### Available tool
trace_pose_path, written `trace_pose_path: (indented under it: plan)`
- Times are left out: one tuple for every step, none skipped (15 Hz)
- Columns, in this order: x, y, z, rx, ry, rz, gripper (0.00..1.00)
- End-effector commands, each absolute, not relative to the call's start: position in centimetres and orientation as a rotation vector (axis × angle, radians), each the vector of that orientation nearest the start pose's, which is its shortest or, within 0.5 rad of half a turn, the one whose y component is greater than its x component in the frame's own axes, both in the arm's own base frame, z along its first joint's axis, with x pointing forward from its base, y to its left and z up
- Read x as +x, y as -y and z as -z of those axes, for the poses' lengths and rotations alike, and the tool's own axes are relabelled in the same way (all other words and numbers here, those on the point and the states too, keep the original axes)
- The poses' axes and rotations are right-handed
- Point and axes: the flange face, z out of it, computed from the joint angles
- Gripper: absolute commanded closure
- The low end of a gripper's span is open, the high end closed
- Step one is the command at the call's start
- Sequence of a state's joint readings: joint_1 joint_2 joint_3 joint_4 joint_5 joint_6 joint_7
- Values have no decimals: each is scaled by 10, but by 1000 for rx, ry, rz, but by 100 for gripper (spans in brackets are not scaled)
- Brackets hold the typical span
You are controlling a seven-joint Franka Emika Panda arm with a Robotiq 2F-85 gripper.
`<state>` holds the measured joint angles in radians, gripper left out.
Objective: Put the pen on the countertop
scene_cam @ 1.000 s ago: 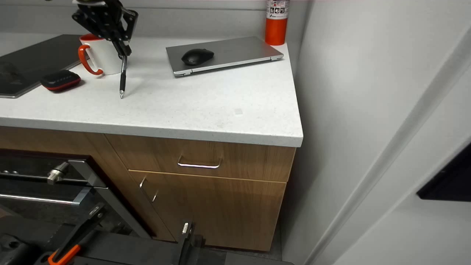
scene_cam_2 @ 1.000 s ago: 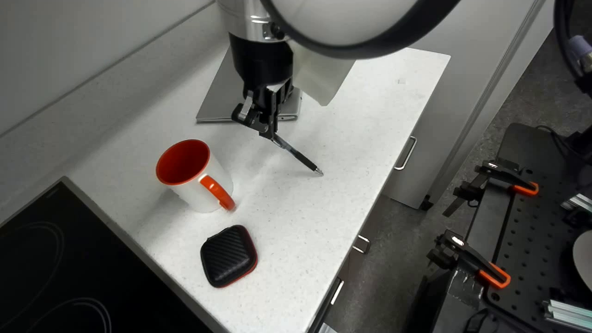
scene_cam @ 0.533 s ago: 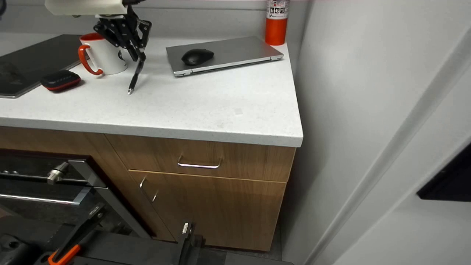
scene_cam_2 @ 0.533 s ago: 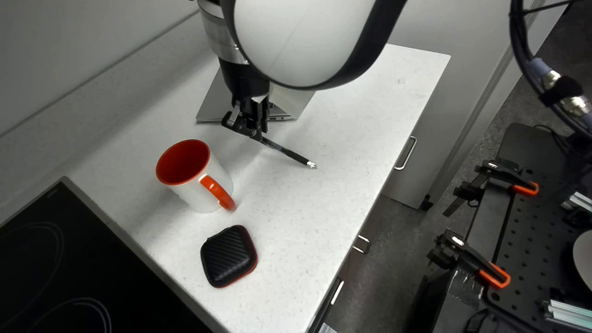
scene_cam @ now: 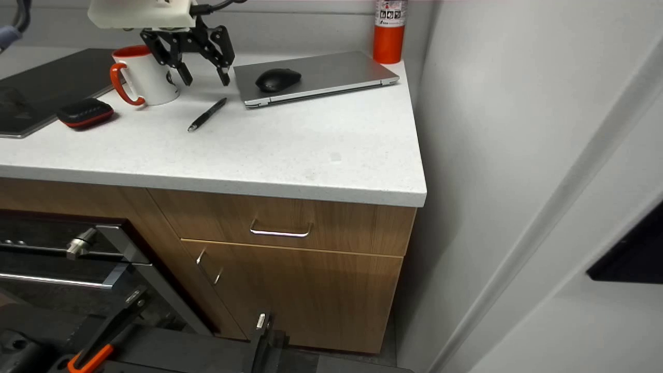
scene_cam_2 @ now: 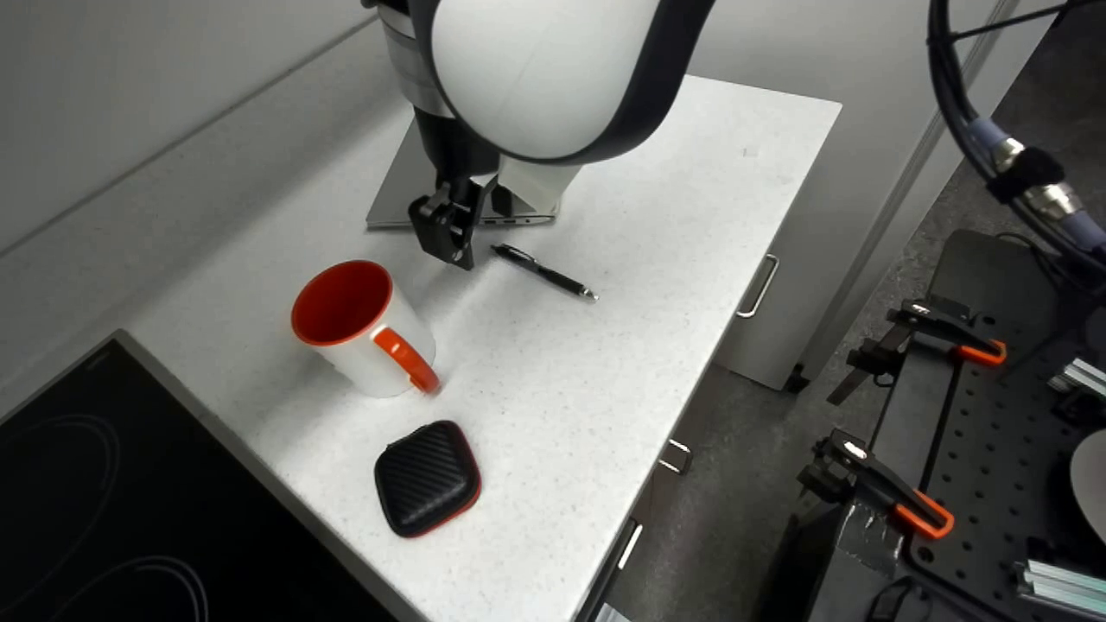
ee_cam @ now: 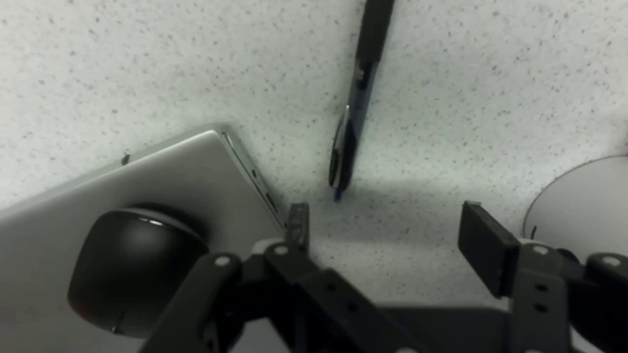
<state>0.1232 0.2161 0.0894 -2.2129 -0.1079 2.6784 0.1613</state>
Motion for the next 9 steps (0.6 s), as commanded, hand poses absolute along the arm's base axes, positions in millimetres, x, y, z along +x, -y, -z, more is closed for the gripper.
trace_pose_path:
  plan:
    - [567, -123, -308, -3080, 224, 441, 0]
    - [567, -124, -309, -3072, 239, 446, 0]
    - [566, -125, -310, -3061, 258, 450, 0]
    - [565, -127, -312, -3041, 288, 458, 0]
    - [562, -125, -309, -3078, 248, 417, 0]
    - [562, -127, -309, -3068, 263, 420, 0]
    - [562, -128, -310, -3063, 272, 422, 0]
    - [561, -128, -310, -3061, 275, 422, 0]
    - [562, -128, -310, -3061, 276, 423, 0]
